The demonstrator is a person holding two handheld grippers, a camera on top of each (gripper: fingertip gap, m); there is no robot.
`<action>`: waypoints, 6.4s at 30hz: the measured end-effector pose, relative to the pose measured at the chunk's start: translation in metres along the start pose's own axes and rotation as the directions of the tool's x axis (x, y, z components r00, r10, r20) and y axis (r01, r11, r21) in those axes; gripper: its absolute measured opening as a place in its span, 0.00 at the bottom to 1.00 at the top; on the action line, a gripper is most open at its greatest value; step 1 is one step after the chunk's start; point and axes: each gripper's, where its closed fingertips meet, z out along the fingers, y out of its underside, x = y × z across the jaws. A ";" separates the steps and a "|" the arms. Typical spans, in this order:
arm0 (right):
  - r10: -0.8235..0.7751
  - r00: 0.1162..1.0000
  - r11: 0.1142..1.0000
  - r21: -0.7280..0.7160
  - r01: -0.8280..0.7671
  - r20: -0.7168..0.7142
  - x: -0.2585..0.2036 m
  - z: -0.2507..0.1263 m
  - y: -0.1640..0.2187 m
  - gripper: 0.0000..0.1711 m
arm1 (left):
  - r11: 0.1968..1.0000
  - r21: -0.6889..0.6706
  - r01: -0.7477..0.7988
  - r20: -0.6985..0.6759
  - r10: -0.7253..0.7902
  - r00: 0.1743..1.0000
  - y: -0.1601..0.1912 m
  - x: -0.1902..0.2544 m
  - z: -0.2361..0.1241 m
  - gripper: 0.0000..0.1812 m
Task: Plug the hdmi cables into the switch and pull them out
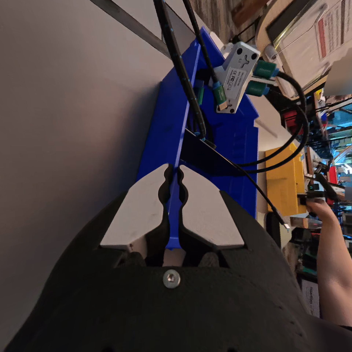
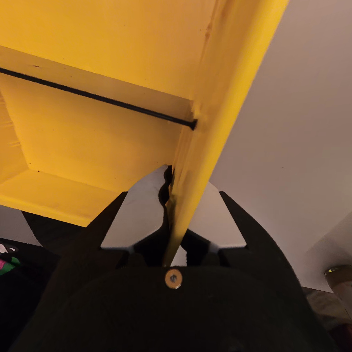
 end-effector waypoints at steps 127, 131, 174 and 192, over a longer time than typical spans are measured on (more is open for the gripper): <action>0.107 0.988 0.993 0.060 -0.101 -0.114 0.018 -0.011 -0.007 0.22 | 0.969 -0.126 -0.210 0.338 0.241 0.910 0.016 -0.034 -0.019 0.08; 0.062 0.985 0.983 0.180 -0.032 -0.163 0.017 -0.037 -0.018 0.26 | 0.967 0.005 -0.255 0.383 0.233 0.894 -0.006 -0.023 -0.043 0.14; -0.259 0.903 -0.432 0.878 0.208 -0.341 -0.235 -0.327 -0.089 0.26 | 0.412 0.487 -0.770 0.408 0.672 0.618 -0.065 0.180 -0.011 0.27; -0.303 0.862 -0.376 0.882 0.284 -0.407 -0.260 -0.318 -0.095 0.26 | 0.293 -0.006 -0.956 0.008 0.956 0.293 -0.135 0.080 0.077 0.29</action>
